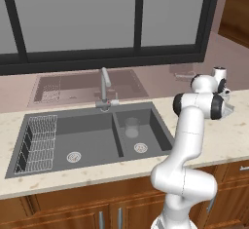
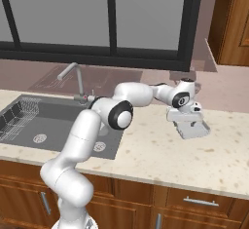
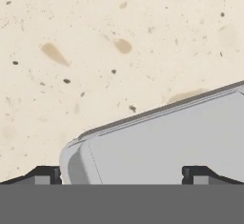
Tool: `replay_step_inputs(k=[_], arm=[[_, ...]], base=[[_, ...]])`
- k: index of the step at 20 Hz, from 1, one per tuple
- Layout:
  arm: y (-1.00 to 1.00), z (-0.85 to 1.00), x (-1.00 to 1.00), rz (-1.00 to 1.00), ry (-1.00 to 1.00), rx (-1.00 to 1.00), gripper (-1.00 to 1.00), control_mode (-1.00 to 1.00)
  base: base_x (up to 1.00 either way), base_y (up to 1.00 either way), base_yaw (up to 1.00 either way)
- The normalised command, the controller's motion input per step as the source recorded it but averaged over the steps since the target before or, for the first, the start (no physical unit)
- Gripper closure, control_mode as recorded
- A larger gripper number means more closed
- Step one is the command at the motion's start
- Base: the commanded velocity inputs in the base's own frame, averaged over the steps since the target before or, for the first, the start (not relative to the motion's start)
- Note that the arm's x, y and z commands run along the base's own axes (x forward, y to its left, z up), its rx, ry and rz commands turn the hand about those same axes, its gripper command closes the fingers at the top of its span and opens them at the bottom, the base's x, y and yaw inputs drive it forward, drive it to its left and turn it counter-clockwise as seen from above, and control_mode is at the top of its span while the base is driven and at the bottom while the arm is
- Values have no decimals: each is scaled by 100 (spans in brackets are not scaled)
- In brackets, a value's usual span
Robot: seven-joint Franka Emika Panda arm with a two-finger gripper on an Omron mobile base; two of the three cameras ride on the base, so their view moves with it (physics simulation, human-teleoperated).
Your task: Place the tupperware in the left basin and the glass cup in the right basin of the sink.
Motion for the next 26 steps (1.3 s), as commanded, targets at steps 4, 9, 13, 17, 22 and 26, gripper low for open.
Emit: replay_step_inputs(k=[4,9,13,17,22,26], arm=[[0,-2,-6,0,4,0,-100,-100],[-1,0,0,0,0,0,-100,-100],[-1,0,-8,0,0,0,-100,-100],[0,0,-20,0,0,0,-100,-100],[0,0,-26,0,0,1,-100,-100],[0,0,-24,0,1,0,-100,-100]], base=[[0,0,0],[0,0,0],[0,0,0],[0,0,0],[0,0,0],[0,0,0]])
